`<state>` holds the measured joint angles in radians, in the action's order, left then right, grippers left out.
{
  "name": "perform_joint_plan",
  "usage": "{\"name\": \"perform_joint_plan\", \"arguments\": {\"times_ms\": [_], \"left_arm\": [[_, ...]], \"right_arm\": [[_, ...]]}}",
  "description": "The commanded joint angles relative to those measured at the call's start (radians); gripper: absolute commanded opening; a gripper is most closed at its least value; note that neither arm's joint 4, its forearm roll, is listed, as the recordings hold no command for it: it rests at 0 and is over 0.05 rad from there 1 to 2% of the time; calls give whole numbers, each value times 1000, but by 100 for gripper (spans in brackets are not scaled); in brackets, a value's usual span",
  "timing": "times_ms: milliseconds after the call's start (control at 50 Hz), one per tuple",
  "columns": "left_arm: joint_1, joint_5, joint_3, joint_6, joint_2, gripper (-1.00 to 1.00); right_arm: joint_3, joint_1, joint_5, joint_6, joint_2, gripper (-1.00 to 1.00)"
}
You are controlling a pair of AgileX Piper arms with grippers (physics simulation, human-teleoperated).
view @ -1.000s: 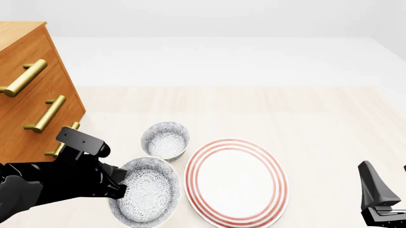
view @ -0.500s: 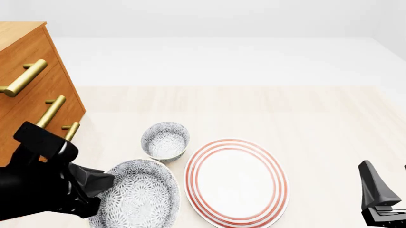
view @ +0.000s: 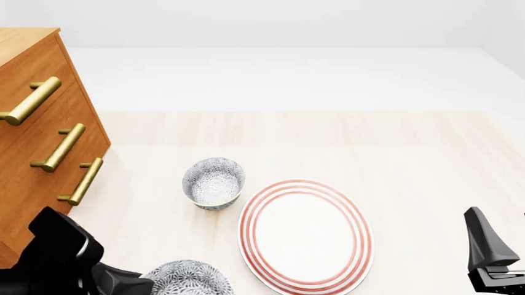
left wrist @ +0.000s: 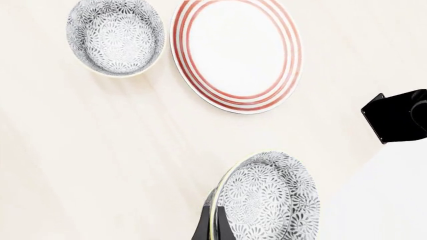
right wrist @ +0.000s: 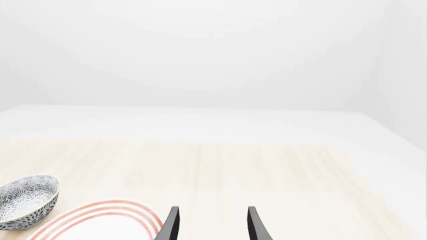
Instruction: Stack the bowl in the middle on the bowl at the back.
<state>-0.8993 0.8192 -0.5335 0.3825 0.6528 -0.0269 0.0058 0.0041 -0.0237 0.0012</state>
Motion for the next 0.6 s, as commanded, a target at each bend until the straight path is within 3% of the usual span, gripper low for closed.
{"name": "perform_joint_plan", "arguments": {"times_ms": [20,600], "left_arm": [[-58,-38,74,66,-11,-100],[-87,-123,182,116,9,-100]], "right_arm": [[0,0,-1,-1,0,100],[-1,-1,-1,-1,0,100]]}}
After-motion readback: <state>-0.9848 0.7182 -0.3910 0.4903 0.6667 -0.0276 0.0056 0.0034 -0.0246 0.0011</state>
